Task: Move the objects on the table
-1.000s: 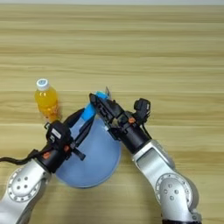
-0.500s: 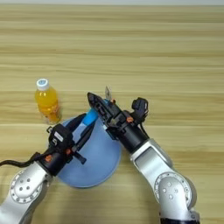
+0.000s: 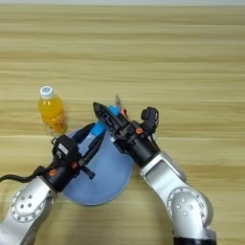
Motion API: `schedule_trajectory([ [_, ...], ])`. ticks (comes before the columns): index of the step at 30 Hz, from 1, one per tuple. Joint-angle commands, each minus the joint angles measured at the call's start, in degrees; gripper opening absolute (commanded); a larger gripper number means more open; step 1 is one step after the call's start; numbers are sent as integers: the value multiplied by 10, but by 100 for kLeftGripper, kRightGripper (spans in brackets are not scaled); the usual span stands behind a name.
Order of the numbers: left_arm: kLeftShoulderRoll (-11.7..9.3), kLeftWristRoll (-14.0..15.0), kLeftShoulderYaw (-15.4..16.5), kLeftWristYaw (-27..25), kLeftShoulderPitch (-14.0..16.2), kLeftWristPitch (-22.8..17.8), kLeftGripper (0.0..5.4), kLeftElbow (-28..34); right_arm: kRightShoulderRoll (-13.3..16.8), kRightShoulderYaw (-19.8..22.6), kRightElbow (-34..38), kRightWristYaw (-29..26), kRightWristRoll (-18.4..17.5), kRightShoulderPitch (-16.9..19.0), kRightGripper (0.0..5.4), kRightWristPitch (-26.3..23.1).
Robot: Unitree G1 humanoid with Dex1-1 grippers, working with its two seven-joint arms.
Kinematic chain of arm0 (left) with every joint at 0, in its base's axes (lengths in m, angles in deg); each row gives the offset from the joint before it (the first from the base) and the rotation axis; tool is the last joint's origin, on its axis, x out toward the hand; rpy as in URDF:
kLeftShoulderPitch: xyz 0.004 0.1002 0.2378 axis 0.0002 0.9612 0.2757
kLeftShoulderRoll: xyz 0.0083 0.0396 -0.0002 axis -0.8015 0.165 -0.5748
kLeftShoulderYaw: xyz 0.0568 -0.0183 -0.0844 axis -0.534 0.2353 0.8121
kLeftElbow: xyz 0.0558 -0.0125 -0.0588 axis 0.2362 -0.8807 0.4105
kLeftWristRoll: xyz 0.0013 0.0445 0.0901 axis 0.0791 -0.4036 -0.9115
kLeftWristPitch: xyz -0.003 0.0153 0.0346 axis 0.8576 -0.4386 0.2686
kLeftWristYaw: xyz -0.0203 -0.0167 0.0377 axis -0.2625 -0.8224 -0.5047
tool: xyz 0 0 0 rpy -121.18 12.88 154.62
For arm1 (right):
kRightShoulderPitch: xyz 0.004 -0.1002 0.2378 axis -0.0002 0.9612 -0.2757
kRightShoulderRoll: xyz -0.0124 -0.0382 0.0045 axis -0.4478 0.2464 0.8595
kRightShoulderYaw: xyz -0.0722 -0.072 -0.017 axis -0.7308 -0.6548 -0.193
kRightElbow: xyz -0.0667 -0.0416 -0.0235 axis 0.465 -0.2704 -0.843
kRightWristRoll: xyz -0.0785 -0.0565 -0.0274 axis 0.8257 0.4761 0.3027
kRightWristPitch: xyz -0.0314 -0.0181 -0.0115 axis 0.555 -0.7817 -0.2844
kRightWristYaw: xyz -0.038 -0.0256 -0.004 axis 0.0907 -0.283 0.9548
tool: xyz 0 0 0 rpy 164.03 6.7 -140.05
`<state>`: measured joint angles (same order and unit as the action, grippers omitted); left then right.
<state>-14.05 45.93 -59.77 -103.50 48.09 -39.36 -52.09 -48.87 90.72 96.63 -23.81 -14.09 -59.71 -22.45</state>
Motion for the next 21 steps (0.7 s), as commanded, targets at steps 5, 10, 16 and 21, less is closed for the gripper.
schedule_trajectory([
  [5, 3, 6, -2, -6, 0, 3, 132, 4, -3, 0, -2, 7, -2, -6, 406, -8],
  [10, 3, 6, -2, -7, 1, 4, 132, 2, -3, 0, -3, 6, -4, -6, 351, -9],
  [16, 4, 6, -3, -8, 1, 5, 132, 1, -4, 3, -6, 7, -8, -8, 275, -11],
  [21, 4, 5, -2, -8, 1, 5, 132, 1, -4, 4, -9, 7, -6, -9, 222, -10],
])
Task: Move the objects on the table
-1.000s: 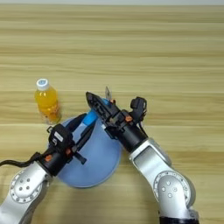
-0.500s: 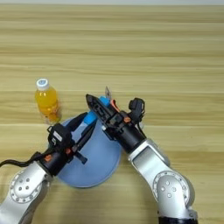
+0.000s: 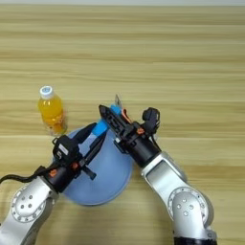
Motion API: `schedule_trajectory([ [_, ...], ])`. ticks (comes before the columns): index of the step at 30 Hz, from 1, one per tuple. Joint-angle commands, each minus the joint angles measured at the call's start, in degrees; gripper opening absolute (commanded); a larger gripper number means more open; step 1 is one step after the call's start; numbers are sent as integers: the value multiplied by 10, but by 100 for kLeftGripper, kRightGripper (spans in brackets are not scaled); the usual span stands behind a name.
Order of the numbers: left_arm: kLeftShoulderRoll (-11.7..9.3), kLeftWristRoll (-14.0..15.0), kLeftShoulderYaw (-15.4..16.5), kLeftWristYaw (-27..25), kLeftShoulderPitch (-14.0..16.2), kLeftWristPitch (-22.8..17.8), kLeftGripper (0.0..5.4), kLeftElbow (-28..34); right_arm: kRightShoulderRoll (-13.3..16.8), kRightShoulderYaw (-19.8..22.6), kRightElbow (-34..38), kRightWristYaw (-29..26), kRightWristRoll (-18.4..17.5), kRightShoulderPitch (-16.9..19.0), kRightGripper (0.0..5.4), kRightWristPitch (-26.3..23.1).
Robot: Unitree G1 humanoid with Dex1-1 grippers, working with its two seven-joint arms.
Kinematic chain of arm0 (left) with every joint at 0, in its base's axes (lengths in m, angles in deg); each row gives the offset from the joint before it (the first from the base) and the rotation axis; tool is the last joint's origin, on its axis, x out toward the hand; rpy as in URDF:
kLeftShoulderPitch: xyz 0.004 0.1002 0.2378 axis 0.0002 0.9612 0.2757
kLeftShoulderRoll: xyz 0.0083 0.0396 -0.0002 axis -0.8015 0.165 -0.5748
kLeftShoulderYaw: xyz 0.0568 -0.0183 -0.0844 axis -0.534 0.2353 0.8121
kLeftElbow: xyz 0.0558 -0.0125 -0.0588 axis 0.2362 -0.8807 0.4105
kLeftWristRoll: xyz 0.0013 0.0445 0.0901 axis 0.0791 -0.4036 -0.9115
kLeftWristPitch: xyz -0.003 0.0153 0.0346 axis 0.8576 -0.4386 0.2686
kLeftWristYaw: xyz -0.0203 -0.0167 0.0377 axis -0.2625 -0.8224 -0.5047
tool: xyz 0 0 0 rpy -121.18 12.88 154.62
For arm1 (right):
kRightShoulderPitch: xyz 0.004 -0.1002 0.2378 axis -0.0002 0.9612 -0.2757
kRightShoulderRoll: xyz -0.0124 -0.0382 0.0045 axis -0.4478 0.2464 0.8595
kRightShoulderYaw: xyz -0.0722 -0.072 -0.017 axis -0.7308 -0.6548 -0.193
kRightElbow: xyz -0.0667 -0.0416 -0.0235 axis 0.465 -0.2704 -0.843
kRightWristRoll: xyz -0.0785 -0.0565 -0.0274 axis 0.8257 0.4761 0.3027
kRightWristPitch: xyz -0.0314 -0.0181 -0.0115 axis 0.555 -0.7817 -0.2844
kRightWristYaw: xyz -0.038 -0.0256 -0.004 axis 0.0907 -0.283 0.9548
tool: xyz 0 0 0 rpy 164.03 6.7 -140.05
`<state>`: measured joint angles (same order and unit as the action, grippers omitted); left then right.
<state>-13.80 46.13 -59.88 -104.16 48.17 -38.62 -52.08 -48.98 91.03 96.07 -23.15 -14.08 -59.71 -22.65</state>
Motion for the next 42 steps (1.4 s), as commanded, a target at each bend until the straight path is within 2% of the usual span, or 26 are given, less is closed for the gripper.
schedule_trajectory([
  [1, 2, 3, 0, -1, 0, -2, 132, 1, -2, 1, -3, 1, -5, -9, 216, -7],
  [14, 3, 2, 0, -1, -1, -1, 132, 0, -1, 3, -8, -1, -5, -10, 80, -7],
  [28, 1, -6, -4, 2, -2, -1, 132, -2, -2, 11, -14, 4, 3, -15, 78, 3],
  [29, 1, -7, -3, 3, -2, -1, 161, -2, -1, 14, -15, 5, 5, -16, 78, 5],
  [36, 4, 9, 27, 13, -9, 8, 230, 7, 16, 31, -1, 11, 47, -22, 78, 31],
  [42, 6, 10, 37, 12, -9, 10, 290, 7, 19, 41, -8, 10, 55, -26, 78, 36],
])
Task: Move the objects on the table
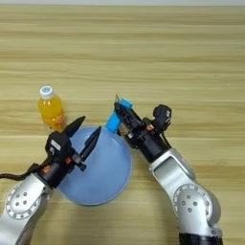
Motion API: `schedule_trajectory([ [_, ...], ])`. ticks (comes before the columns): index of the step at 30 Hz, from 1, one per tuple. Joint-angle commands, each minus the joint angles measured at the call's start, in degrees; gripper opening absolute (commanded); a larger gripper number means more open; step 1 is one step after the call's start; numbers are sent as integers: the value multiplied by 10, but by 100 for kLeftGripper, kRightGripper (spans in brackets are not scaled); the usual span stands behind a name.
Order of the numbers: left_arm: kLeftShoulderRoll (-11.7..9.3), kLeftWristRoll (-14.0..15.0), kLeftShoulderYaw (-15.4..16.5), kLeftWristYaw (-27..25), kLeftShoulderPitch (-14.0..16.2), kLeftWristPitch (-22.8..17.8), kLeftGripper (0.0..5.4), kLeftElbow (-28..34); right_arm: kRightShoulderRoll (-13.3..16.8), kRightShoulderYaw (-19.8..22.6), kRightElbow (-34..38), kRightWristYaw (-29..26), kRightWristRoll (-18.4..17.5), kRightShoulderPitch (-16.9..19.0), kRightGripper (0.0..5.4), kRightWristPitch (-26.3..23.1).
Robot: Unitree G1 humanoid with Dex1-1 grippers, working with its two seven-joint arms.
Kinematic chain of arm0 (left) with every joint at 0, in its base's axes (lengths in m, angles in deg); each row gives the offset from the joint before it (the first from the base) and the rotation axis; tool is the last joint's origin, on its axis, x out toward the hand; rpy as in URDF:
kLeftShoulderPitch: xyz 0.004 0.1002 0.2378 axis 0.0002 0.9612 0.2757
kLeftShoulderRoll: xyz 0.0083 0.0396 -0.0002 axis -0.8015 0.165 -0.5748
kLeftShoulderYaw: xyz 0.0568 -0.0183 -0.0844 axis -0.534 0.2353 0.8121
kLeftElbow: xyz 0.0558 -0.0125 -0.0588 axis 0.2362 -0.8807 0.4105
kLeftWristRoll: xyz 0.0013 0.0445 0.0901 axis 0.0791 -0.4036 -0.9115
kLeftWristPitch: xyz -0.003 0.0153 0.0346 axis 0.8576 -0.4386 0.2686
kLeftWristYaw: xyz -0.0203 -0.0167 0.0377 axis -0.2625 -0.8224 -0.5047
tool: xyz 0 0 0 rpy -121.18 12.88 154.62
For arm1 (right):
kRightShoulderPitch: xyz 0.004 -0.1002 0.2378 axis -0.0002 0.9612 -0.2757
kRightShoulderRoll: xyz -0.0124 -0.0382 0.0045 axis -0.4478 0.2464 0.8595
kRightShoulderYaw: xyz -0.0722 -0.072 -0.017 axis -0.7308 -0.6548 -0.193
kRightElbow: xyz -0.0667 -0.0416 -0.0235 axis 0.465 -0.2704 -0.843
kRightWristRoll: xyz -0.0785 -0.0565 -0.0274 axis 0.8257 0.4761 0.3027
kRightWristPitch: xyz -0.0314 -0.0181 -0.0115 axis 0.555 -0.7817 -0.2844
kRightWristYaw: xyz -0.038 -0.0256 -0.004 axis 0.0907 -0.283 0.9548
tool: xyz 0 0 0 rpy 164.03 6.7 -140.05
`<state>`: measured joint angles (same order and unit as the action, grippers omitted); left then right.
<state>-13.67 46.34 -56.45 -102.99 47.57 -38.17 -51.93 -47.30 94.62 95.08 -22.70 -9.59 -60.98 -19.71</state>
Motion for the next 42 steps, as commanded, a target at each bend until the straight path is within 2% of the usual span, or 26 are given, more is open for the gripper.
schedule_trajectory([
  [1, 5, 8, 4, 1, -3, 6, 303, 6, 4, 7, 0, 7, 14, -14, 78, 8],
  [7, 3, 13, 27, 8, -9, 7, 354, 7, 35, 52, -32, 33, 44, -35, 78, 14],
  [12, 4, 12, 28, 10, -8, 7, 398, 8, 56, 85, -85, 51, 74, -53, 78, 22],
  [18, 4, 21, 40, 13, -10, 10, 464, 24, 62, 88, -116, 45, 124, -61, 78, 48],
  [20, 3, 28, 46, 14, -10, 10, 480, 40, 66, 84, -127, 46, 154, -62, 78, 68],
  [25, -2, 42, 66, 16, -11, -1, 528, 105, 71, 92, -148, 49, 191, -68, 78, 91],
  [31, -19, 64, 131, 29, -30, -23, 540, 157, 72, 99, -170, 49, 211, -74, 78, 98],
  [35, -35, 76, 199, 48, -53, -30, 540, 155, 81, 104, -200, 57, 235, -80, 78, 100],
  [38, -52, 58, 269, 82, -80, -27, 540, 102, 84, 102, -226, 63, 253, -84, 78, 95],
  [42, -70, 34, 313, 108, -104, -4, 540, 2, 89, 91, -252, 77, 288, -84, 78, 92],
])
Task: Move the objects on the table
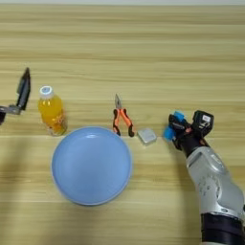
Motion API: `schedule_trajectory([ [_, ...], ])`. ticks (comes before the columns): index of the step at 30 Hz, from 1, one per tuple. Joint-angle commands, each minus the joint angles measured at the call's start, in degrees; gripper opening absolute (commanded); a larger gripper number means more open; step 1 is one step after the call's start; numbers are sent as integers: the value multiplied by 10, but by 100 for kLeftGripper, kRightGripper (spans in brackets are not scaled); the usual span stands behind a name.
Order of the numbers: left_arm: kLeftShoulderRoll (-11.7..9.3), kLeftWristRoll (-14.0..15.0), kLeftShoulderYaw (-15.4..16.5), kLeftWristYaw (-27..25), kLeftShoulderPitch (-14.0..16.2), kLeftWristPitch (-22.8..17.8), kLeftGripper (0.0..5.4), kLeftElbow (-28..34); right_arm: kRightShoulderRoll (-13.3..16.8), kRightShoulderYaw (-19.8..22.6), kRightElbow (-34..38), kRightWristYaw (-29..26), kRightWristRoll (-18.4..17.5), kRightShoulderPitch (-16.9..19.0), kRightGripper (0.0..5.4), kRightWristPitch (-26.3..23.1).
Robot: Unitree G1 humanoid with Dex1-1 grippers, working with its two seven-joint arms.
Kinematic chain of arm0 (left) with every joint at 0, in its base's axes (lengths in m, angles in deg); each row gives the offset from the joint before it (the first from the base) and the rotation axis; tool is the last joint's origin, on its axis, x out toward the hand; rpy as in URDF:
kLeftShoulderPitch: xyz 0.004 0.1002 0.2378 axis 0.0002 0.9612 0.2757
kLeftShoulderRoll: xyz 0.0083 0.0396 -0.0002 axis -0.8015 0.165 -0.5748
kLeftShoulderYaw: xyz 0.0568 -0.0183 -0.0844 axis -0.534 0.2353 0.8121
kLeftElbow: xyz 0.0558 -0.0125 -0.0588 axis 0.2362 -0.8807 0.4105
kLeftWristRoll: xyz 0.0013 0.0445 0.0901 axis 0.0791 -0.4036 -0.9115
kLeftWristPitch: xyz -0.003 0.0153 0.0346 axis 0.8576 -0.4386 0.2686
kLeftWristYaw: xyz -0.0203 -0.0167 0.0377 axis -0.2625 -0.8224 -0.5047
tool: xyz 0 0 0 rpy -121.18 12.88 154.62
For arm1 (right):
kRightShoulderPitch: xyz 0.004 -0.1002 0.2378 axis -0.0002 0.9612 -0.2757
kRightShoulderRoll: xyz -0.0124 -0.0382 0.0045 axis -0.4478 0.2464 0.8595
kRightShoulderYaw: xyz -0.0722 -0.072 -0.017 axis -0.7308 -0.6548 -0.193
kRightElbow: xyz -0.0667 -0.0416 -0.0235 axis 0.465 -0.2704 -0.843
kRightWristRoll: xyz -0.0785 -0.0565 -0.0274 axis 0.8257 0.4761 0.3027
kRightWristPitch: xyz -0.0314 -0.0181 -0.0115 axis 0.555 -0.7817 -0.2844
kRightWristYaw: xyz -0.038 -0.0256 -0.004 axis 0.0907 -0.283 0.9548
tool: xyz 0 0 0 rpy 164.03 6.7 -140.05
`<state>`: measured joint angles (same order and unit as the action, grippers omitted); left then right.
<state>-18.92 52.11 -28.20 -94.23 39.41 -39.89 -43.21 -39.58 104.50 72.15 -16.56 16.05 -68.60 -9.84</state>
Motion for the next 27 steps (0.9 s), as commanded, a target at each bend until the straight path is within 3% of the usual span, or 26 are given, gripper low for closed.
schedule_trajectory([
  [1, -18, -26, 35, 23, -26, 21, 540, -107, 13, -12, -29, 19, 43, -8, 78, -7],
  [12, -27, -53, 42, 36, -47, 69, 540, -254, 23, -34, -64, 18, 93, -3, 78, -25],
  [13, -28, -54, 44, 38, -52, 72, 540, -276, 22, -37, -66, 17, 95, -2, 114, -24],
  [16, -33, -52, 48, 42, -63, 78, 540, -320, 22, -46, -74, 16, 111, -2, 153, -26],
  [17, -34, -50, 50, 42, -65, 80, 540, -325, 23, -50, -75, 16, 117, -1, 195, -28],
  [27, -36, -46, 47, 38, -69, 90, 540, -340, 9, -47, -49, 2, 113, 1, 311, 1],
])
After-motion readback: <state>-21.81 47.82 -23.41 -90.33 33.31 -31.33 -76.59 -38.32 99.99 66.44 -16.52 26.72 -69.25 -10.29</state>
